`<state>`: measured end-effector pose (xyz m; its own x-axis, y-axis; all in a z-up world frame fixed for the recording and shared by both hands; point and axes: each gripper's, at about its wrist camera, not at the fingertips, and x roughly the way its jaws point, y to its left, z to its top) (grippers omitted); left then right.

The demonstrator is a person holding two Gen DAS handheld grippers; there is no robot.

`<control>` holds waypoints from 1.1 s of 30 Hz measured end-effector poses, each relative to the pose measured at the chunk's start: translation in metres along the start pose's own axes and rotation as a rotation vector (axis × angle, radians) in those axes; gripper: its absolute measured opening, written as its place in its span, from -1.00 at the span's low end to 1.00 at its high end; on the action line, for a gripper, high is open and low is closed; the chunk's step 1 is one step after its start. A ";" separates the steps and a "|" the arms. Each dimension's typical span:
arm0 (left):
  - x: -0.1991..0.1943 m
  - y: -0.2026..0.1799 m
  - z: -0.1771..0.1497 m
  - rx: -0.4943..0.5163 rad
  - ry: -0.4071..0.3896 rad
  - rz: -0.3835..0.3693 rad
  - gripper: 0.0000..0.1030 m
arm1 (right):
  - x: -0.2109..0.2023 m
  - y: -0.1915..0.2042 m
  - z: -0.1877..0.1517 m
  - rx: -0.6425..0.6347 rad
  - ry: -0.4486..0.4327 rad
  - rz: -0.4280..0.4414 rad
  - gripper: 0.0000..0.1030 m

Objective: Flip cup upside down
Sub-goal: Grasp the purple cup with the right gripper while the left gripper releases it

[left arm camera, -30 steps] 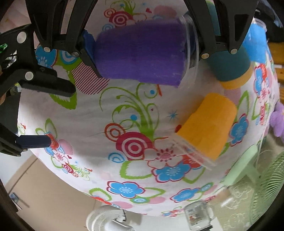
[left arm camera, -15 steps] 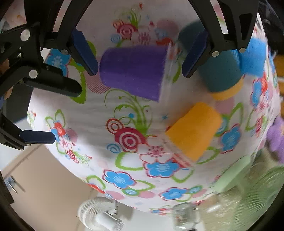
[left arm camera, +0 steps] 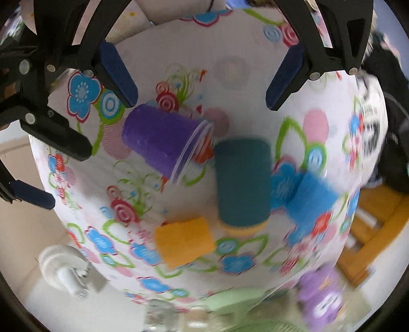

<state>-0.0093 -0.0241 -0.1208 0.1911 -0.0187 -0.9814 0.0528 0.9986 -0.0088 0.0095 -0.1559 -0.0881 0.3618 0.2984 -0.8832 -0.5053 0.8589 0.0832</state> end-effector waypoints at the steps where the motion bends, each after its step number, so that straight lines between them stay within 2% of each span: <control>1: 0.002 0.003 -0.006 -0.020 0.007 0.010 0.96 | 0.002 0.004 -0.002 -0.027 -0.010 0.009 0.93; 5: 0.008 0.007 -0.023 -0.046 0.004 0.040 0.96 | 0.011 0.015 -0.010 -0.090 -0.035 0.045 0.93; 10: 0.021 0.011 -0.040 -0.068 0.003 0.041 0.96 | 0.026 0.024 -0.022 -0.122 -0.038 0.078 0.93; 20: 0.042 0.022 -0.067 -0.057 -0.003 0.087 0.96 | 0.044 0.051 -0.043 -0.207 -0.087 0.148 0.91; 27: 0.052 0.026 -0.078 -0.049 -0.022 0.100 0.98 | 0.060 0.065 -0.052 -0.236 -0.091 0.201 0.75; 33: 0.050 0.028 -0.080 -0.020 -0.052 0.077 0.99 | 0.070 0.072 -0.057 -0.232 -0.094 0.226 0.43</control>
<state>-0.0767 0.0074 -0.1858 0.2446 0.0559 -0.9680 0.0165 0.9980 0.0618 -0.0459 -0.0965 -0.1705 0.2850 0.5169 -0.8072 -0.7420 0.6521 0.1556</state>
